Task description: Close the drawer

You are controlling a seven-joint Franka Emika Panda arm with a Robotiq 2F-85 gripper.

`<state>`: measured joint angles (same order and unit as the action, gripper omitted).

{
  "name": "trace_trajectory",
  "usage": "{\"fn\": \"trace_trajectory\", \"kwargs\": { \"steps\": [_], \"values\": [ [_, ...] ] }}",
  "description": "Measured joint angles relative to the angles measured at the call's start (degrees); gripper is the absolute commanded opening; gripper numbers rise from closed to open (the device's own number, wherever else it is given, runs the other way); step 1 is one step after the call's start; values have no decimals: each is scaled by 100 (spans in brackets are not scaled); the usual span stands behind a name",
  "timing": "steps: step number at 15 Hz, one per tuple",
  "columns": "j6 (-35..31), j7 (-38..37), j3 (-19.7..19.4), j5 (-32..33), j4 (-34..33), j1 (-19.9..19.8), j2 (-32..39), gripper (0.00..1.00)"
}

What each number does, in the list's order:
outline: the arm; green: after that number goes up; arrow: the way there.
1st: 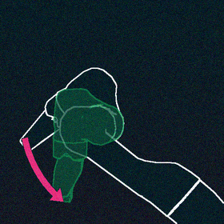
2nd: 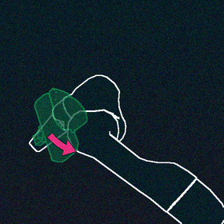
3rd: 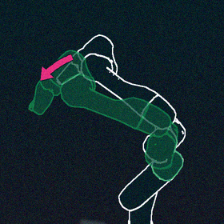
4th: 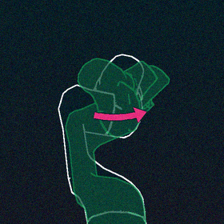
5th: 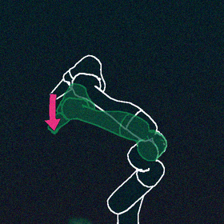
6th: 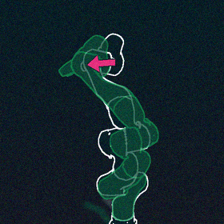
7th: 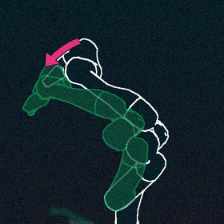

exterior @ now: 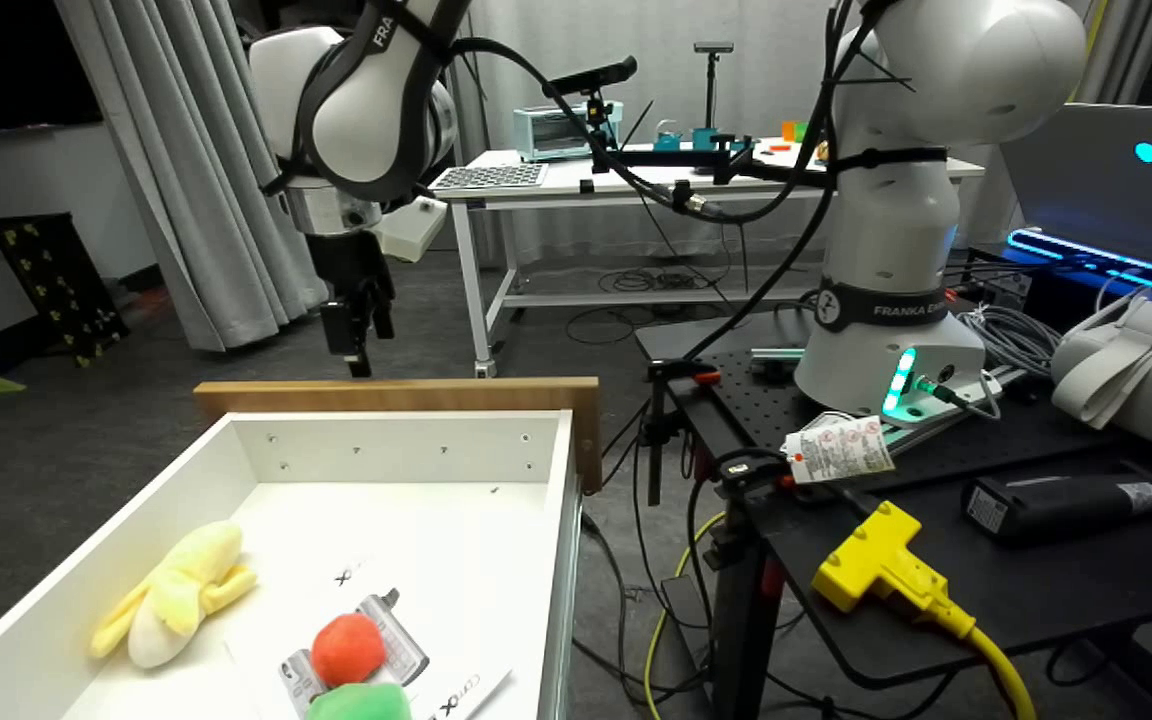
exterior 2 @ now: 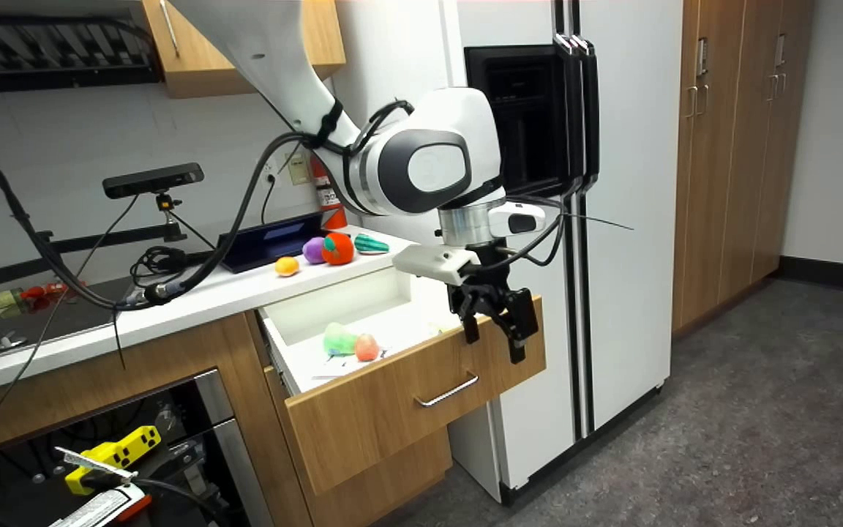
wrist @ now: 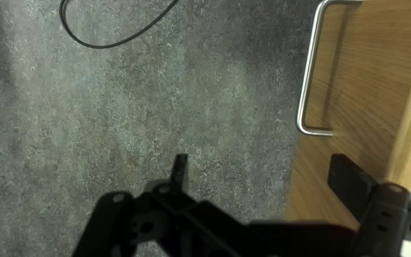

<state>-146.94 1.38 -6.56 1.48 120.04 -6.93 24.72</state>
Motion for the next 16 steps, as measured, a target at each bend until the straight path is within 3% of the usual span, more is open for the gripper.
{"fn": "trace_trajectory", "kwargs": {
  "steps": [6,16],
  "values": [
    [0,-35,58,-44,-411,0,541,100],
    [0,-36,61,-47,-469,1,574,100]
  ]
}}
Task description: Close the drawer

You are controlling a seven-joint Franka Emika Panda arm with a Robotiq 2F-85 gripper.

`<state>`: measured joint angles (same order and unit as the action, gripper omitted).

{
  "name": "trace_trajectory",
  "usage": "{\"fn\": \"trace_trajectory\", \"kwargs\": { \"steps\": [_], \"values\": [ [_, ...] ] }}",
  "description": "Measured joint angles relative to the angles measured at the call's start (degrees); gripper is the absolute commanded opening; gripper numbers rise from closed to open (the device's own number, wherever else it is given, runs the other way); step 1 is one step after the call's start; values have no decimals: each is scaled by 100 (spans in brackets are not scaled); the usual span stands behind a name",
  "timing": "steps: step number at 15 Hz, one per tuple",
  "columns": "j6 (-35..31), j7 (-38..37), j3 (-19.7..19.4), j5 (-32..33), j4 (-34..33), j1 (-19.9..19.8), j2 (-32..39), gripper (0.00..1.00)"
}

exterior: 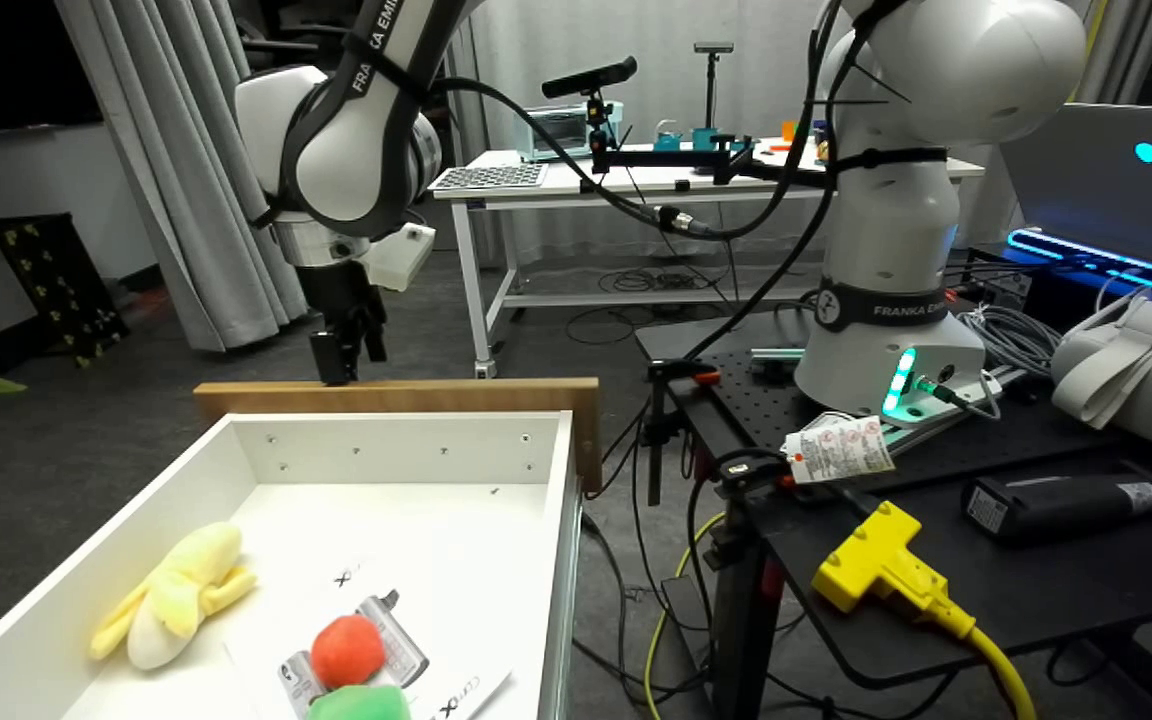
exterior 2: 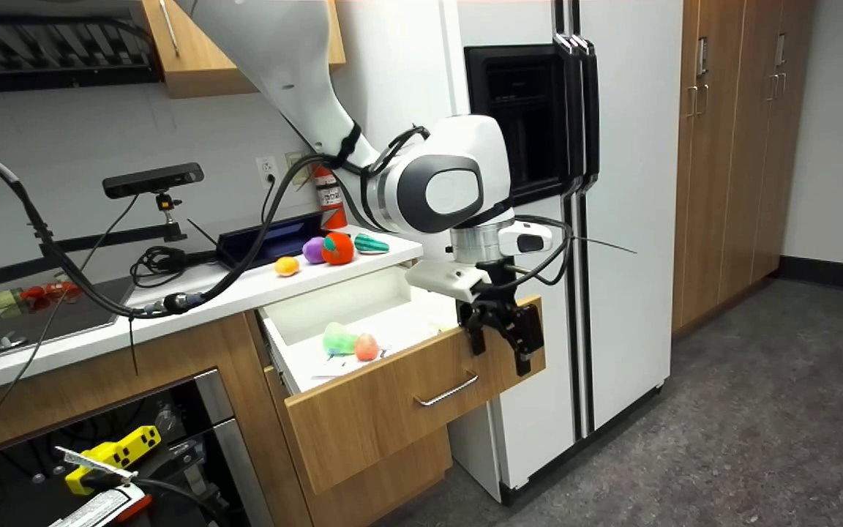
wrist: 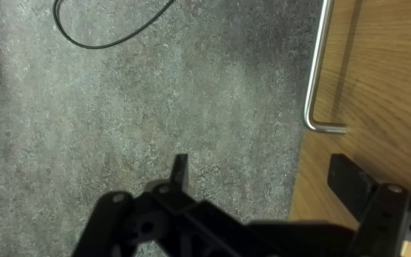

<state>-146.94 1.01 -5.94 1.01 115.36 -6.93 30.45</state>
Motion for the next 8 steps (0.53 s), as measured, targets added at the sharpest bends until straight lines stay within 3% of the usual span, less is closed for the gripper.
{"fn": "trace_trajectory", "kwargs": {
  "steps": [7,8],
  "values": [
    [-3,2,0,4,1,0,4,100],
    [-3,9,3,4,-1,0,4,75]
  ]
}}
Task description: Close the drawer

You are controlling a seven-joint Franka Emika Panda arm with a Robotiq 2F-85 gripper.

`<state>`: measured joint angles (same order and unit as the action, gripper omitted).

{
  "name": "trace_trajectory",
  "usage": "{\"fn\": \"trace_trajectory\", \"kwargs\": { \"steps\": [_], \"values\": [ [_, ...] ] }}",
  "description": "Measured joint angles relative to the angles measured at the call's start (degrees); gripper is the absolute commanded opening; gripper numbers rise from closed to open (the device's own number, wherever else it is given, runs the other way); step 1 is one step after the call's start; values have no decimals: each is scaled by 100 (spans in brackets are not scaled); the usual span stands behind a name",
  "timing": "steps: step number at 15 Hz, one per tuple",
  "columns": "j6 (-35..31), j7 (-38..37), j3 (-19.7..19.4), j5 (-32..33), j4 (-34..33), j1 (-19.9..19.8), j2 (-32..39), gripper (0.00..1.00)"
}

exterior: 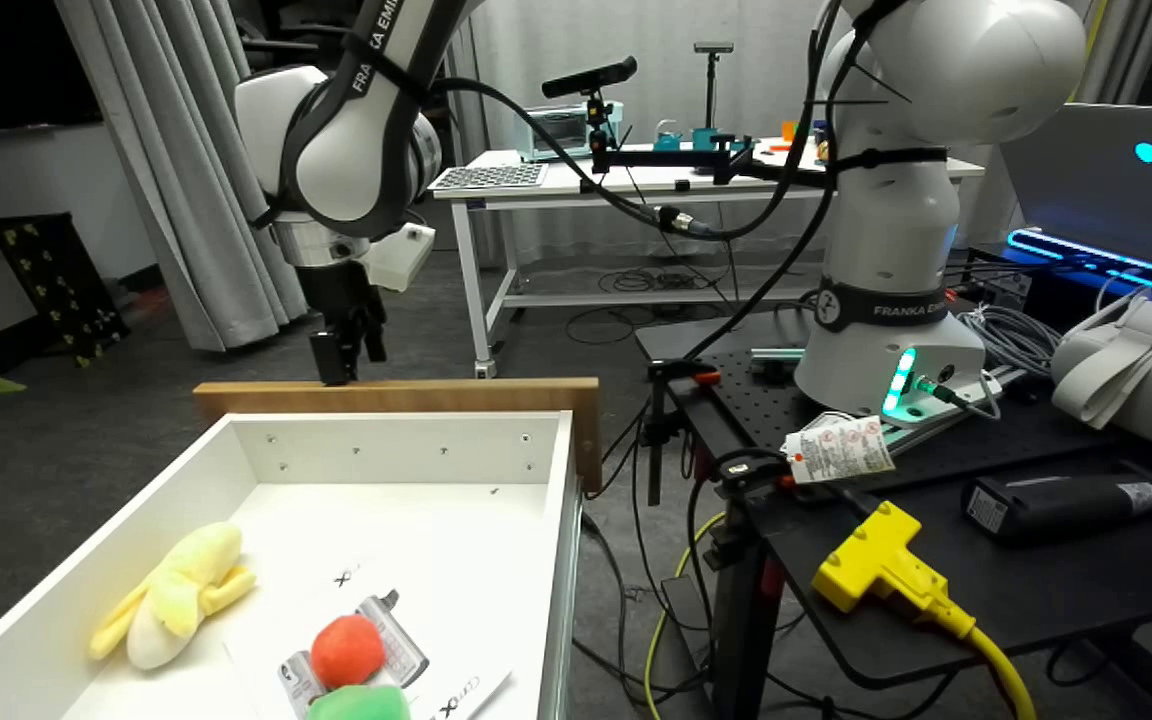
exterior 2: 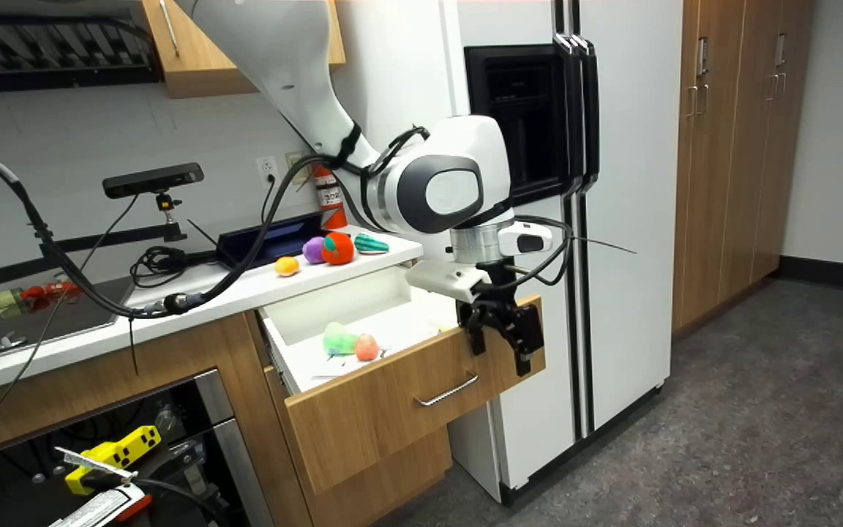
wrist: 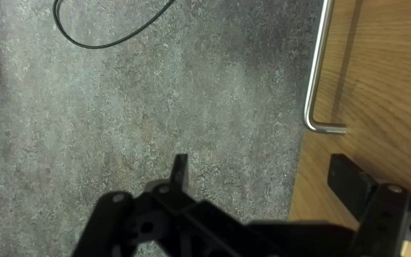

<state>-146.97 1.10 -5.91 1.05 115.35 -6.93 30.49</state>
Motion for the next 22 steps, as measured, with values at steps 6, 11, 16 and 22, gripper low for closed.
{"fn": "trace_trajectory", "kwargs": {
  "steps": [6,11,16,22],
  "values": [
    [-177,79,122,-43,-52,-2,-8,35],
    [-225,297,348,-242,-155,-62,30,1],
    [-13,830,851,-833,-501,-322,245,0],
    [1020,1248,1248,-1092,-1441,-417,739,0]
  ]
}}
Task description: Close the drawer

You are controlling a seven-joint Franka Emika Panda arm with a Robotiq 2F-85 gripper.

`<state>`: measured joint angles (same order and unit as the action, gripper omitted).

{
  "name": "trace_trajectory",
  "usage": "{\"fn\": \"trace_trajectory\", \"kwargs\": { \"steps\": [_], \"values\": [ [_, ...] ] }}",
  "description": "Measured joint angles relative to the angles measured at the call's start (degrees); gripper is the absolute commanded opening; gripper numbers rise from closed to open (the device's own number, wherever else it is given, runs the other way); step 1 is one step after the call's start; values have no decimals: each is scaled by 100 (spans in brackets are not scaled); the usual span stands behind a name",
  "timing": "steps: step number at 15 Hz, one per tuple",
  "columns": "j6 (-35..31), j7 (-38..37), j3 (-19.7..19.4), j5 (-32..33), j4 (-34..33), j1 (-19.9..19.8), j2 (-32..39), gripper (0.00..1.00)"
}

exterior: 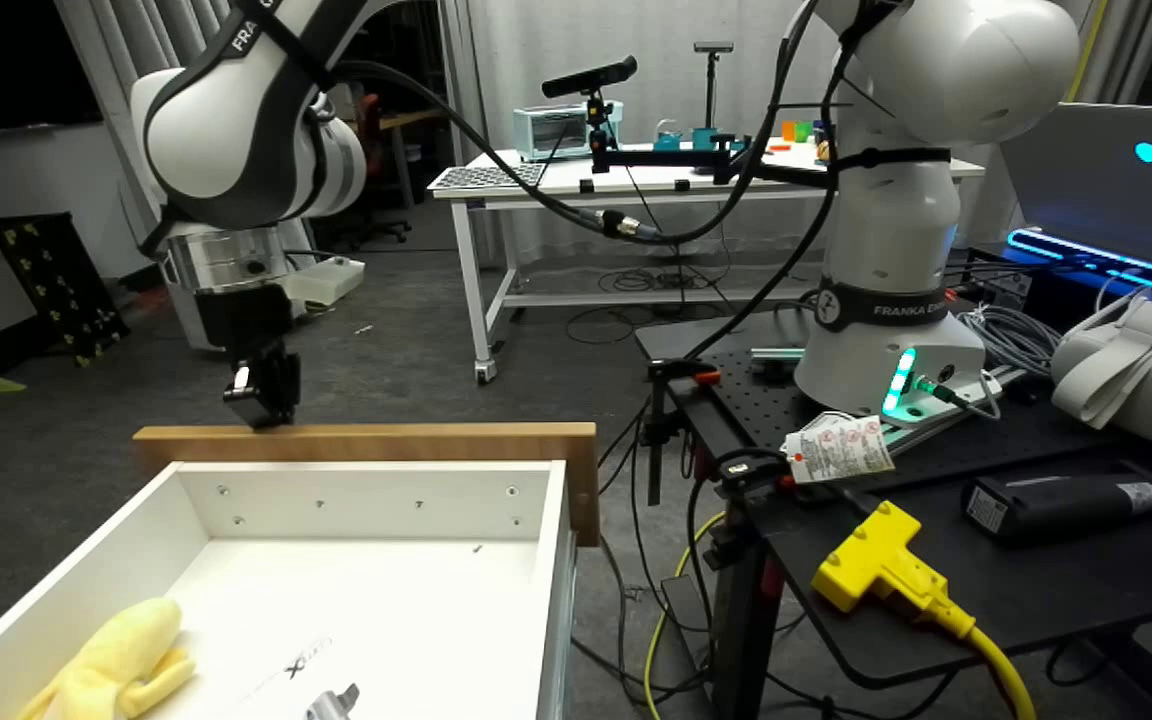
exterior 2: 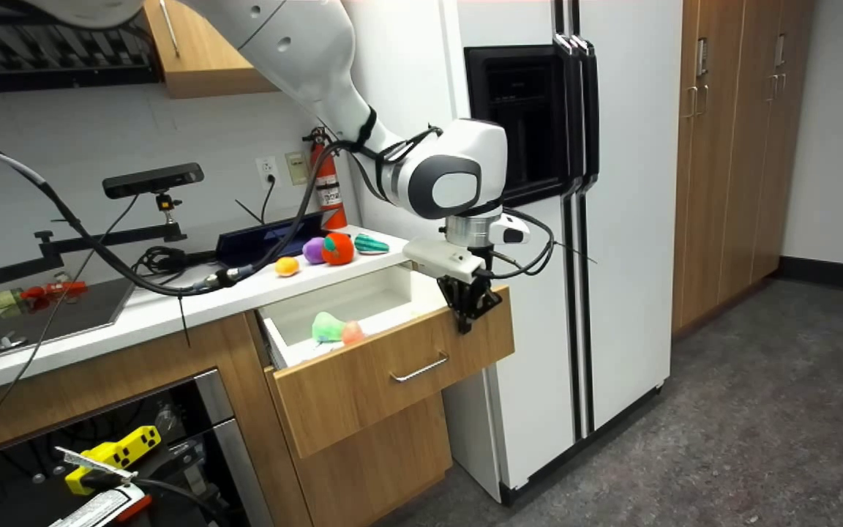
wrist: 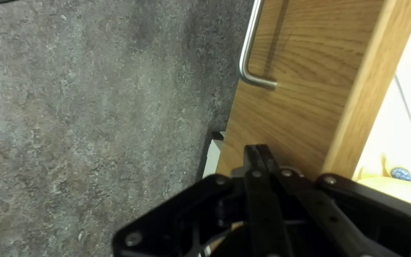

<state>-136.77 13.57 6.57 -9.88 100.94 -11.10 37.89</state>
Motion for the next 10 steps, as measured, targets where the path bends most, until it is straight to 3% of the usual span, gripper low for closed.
{"fn": "trace_trajectory", "kwargs": {
  "steps": [5,10],
  "values": [
    [781,97,232,-2,-896,160,497,0],
    [943,88,388,-110,-1431,488,840,0]
  ]
}}
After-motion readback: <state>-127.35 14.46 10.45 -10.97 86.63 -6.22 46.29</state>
